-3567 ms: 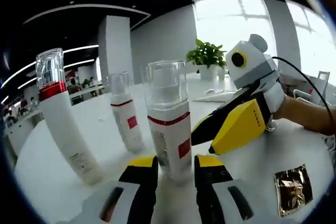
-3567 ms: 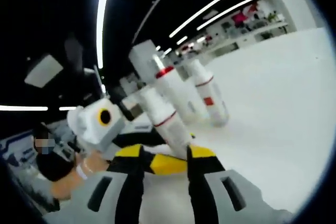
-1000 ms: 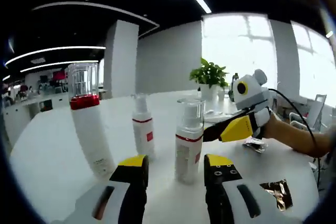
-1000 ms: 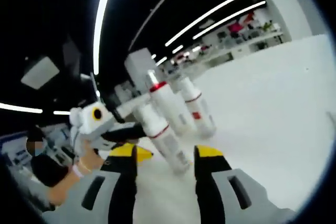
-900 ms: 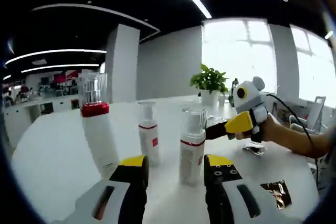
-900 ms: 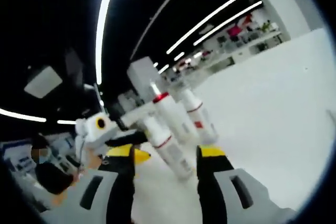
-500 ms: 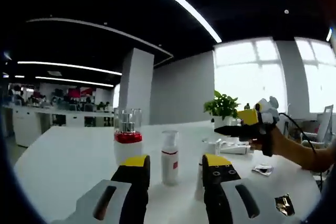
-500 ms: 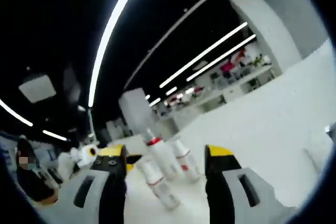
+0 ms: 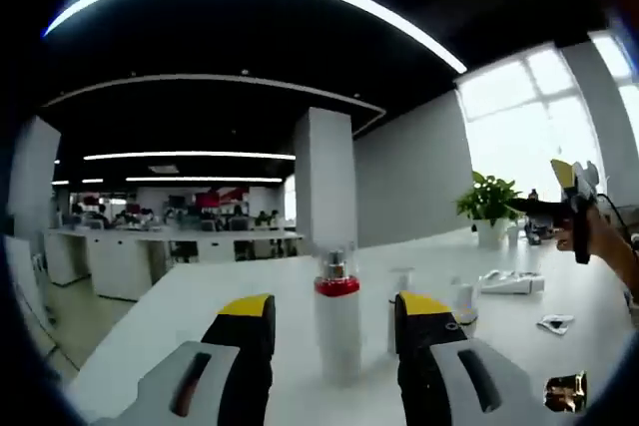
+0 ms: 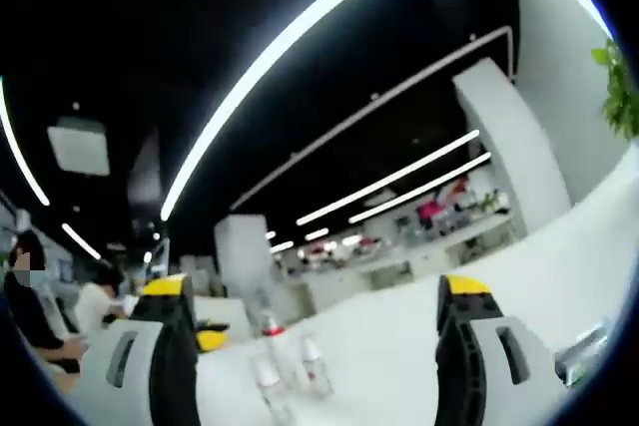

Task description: Arrange the skincare products in the storage area until every visible bottle or jar stands upright without overlapping.

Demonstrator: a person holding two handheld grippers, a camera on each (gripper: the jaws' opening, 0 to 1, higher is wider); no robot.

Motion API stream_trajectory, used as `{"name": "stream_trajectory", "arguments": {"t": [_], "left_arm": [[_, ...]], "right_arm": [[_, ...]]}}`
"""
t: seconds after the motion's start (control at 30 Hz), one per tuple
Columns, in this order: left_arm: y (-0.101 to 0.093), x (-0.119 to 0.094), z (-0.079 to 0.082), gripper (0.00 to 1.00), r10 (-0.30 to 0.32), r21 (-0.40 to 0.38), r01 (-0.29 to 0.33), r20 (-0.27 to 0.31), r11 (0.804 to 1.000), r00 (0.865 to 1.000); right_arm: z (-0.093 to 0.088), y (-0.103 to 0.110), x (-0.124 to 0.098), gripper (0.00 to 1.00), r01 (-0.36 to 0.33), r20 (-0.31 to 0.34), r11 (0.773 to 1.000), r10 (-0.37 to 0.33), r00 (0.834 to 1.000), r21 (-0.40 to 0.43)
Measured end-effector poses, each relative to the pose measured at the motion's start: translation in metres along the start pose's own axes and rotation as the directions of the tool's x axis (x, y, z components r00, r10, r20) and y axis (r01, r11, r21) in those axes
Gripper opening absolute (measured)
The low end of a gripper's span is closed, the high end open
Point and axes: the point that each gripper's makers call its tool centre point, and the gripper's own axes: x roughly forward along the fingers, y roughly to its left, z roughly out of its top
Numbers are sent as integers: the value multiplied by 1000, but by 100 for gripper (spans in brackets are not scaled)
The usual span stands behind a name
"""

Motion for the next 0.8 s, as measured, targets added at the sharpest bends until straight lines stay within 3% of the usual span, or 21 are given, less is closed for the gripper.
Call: {"name": "stream_trajectory", "arguments": {"t": [0.1, 0.17, 0.23, 0.33, 0.37, 0.43, 0.47, 0.5, 0.53, 0.57, 0.67, 0.7, 0.77, 0.8], "left_arm": [[-6, -5, -4, 60, -3, -20, 1, -64, 1000, 998], [-26, -21, 3, 70, -32, 18, 34, -68, 999, 997], [-33, -34, 5, 71, 2, 28, 1, -86, 1000, 996], [-52, -62, 5, 72, 2, 51, 3, -104, 999, 995], [-62, -73, 2, 75, -20, 55, 27, -116, 998, 993], [-74, -87, -4, 78, -41, 45, 48, -130, 998, 991], [-84, -101, -8, 80, -57, 57, 64, -120, 996, 991], [-91, -112, -10, 83, -63, 52, 68, -89, 996, 994], [-94, -118, -13, 86, -63, 38, 67, -82, 997, 995], [-98, -128, -19, 89, -69, 11, 70, -80, 998, 994], [-97, -143, -27, 93, -85, -31, 83, -87, 996, 993], [-93, -147, -28, 94, -82, -77, 75, -86, 994, 993], [-78, -151, -25, 96, -15, -118, 10, -45, 993, 999], [-72, -153, -23, 96, 14, -124, -17, -25, 992, 1000]], "right_arm": [[2, -11, -15, 100, 18, -78, 998, -23, 997, -64], [5, -18, -24, 100, 24, -119, 998, -31, 992, -62], [8, -22, -28, 100, 29, -131, 998, -36, 991, -54], [-11, -35, -39, 100, 40, -308, 998, -51, 950, -42], [-24, -41, -44, 100, 45, -398, 997, -65, 915, -61], [-37, -47, -49, 99, 34, -480, 993, -83, 873, -110], [-47, -53, -53, 96, 33, -535, 989, -104, 839, -141], [-57, -58, -57, 93, 41, -597, 989, -120, 793, -145], [-63, -60, -59, 90, 41, -629, 988, -126, 767, -148], [-70, -66, -61, 86, 55, -672, 986, -148, 725, -158], [-84, -80, -60, 81, 82, -746, 985, -171, 644, -155], [-93, -89, -60, 81, 118, -787, 982, -187, 588, -145], [-104, -101, -60, 80, 166, -829, 976, -206, 520, -138], [-112, -110, -63, 78, 195, -862, 969, -224, 455, -148]]}}
